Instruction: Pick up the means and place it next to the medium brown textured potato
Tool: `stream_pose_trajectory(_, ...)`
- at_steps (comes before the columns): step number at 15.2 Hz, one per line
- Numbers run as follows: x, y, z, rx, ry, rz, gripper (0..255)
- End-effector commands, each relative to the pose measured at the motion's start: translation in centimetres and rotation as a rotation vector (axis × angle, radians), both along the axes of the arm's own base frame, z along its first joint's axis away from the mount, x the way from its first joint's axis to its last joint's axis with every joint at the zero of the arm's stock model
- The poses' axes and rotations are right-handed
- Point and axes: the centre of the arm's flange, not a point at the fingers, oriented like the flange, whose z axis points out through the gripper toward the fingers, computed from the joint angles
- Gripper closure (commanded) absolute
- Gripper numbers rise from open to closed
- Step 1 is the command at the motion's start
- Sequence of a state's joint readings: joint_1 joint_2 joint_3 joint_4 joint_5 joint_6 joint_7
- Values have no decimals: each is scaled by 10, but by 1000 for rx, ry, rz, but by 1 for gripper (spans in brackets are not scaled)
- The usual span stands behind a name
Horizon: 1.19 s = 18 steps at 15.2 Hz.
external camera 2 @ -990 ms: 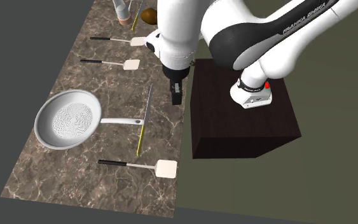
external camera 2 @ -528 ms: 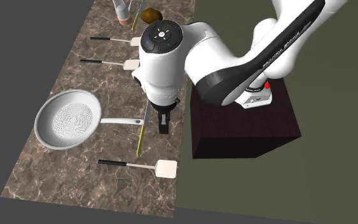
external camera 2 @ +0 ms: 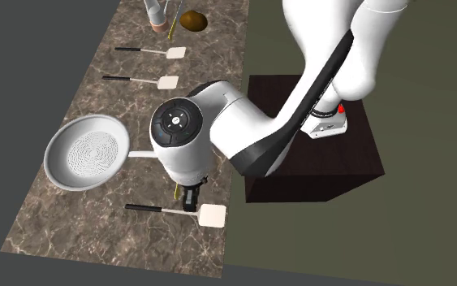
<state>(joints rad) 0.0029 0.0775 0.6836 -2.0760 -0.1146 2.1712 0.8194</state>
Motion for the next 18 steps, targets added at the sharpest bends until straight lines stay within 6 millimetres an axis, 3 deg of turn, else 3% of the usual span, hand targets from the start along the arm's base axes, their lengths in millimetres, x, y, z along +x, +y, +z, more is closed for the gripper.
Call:
stream_pose_trajectory(1, 10, 22, -12, 1, -1, -21, 0)
stream_pose_trajectory(5, 33, 61, -35, 4, -2, -55, 0)
stream_pose_trajectory(12, 36, 61, -71, 4, -2, -55, 0)
stream_pose_trajectory(18, 36, 61, -74, 4, -2, -55, 0)
